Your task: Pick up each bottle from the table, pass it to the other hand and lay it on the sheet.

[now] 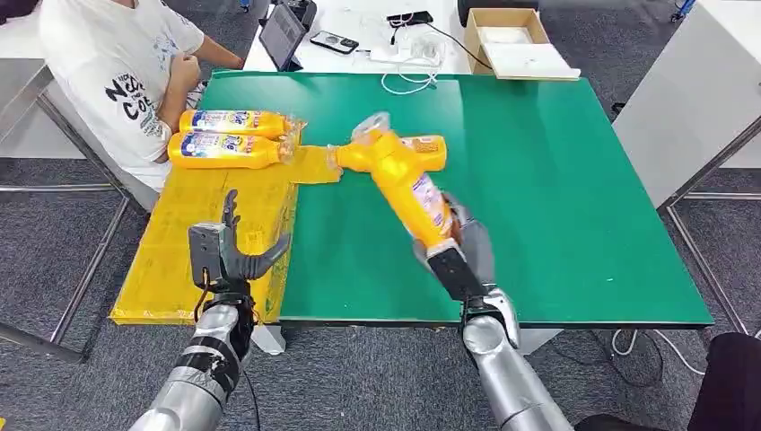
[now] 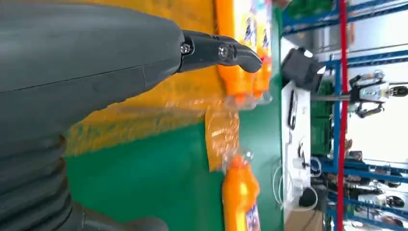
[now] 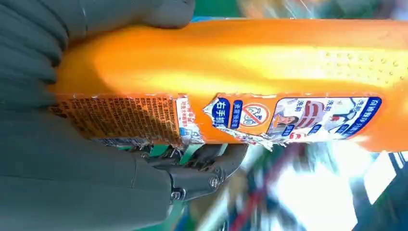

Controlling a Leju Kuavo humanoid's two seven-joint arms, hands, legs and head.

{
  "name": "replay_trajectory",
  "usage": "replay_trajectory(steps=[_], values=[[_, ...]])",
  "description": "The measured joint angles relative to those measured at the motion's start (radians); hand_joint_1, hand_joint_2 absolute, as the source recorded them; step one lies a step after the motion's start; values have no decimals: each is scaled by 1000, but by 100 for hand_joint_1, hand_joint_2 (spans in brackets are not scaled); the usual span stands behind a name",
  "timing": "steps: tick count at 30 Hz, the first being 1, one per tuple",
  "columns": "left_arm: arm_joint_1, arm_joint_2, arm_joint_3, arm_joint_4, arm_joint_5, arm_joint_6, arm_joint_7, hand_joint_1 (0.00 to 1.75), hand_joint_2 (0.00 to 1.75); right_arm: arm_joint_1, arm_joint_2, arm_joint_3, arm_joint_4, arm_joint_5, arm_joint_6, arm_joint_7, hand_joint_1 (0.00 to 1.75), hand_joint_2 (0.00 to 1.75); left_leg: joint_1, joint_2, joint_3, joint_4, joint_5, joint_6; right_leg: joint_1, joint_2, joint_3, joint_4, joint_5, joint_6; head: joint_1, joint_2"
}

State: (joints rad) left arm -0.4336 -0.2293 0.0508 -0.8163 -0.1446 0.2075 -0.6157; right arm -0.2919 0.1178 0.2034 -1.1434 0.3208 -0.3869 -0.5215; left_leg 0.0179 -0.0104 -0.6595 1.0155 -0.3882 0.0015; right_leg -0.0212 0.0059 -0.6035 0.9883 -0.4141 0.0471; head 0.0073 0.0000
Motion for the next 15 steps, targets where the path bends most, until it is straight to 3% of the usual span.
replay_trajectory(steps=[6, 10, 15], values=[[14, -12, -9, -36, 10, -9, 7, 0, 175, 60, 21, -44, -141, 0, -23, -16, 175, 175, 0, 0, 0, 0, 0, 0, 0, 0, -1, 0, 0, 0, 0, 0], [25, -19, -18, -53, 74, -59, 41, 0, 175, 97, 45, -76, -214, 15, -172, -104, 175, 175, 0, 0, 0, 0, 0, 0, 0, 0, -1, 0, 0, 0, -1, 0], [69, -28, -55, -115, 275, -288, 143, 0, 175, 146, 57, -94, -296, 27, -254, -130, 175, 175, 0, 1, -1, 0, -1, 0, 0, 0, -2, 0, 0, 0, 0, 0]])
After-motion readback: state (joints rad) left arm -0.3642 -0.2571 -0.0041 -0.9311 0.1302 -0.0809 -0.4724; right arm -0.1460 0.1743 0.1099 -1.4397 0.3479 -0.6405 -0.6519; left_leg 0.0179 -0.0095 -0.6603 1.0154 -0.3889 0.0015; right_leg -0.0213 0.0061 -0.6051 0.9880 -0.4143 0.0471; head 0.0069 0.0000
